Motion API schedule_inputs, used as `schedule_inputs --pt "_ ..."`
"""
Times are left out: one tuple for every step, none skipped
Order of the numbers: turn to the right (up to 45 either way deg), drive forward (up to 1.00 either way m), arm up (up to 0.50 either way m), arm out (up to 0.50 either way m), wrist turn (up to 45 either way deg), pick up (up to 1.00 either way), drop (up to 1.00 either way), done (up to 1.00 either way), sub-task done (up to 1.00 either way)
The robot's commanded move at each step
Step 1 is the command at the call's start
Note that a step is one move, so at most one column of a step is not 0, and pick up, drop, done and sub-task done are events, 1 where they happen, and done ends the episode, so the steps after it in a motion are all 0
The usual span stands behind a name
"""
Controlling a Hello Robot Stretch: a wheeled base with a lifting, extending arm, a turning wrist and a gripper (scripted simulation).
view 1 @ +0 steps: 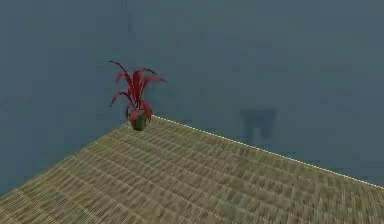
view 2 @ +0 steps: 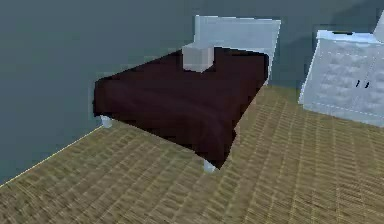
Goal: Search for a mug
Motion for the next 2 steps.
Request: schedule_inputs --pt "-45.0 0.0 0.0 0.0 0.0 0.0 0.0 0.0 0.0" --pt "-45.0 0.0 0.0 0.0 0.0 0.0 0.0 0.0 0.0"
